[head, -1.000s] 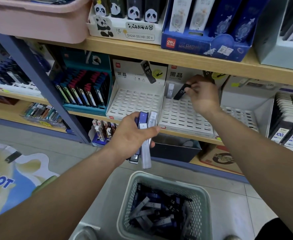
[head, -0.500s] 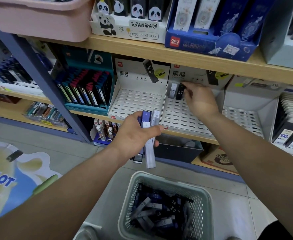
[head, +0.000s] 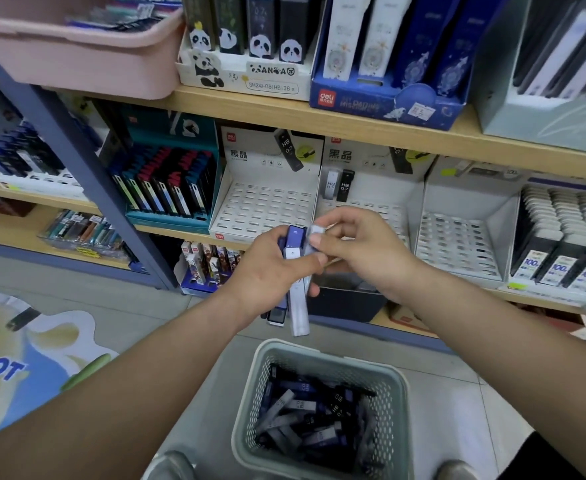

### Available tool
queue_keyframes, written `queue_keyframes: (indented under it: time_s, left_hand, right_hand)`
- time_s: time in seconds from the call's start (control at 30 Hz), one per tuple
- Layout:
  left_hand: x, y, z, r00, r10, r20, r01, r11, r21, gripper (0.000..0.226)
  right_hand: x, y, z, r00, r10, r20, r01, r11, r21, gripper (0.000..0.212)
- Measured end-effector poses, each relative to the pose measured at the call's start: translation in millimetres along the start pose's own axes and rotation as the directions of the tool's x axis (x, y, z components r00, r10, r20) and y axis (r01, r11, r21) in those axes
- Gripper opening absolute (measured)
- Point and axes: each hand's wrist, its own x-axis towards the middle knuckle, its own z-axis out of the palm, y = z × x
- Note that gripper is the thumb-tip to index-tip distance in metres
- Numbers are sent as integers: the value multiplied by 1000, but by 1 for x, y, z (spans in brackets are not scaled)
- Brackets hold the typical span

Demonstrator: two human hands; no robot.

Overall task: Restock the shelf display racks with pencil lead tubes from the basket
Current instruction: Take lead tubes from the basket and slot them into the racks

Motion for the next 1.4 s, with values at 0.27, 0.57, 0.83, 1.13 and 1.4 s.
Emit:
queue_keyframes:
  time_s: [0.27, 0.57, 0.83, 1.13, 1.4]
  left_hand:
    - [-3, 0, 2, 1000, 13, 2, -13, 1000, 0, 26]
    - [-3, 1, 1, 999, 16, 44, -17, 1000, 12, 18]
    - [-4, 2, 7, 997, 17, 74, -21, 998, 55, 26]
    - [-1, 0, 6, 999, 6, 49, -11, 994, 107, 20]
    - [2, -2, -5, 996, -44, -82, 52, 994, 98, 23]
  right_hand:
    - [-10, -2, -15, 995, 59, -80, -49, 992, 119, 9]
    - [-5, -6, -17, 998, 29, -62, -13, 967, 253, 8]
    - [4, -3, -25, 987, -13, -162, 17, 1000, 24, 18]
    - [1, 2, -41, 995, -66, -79, 77, 986, 148, 35]
    - [20, 10, -46, 960, -132, -246, 141, 990, 22, 18]
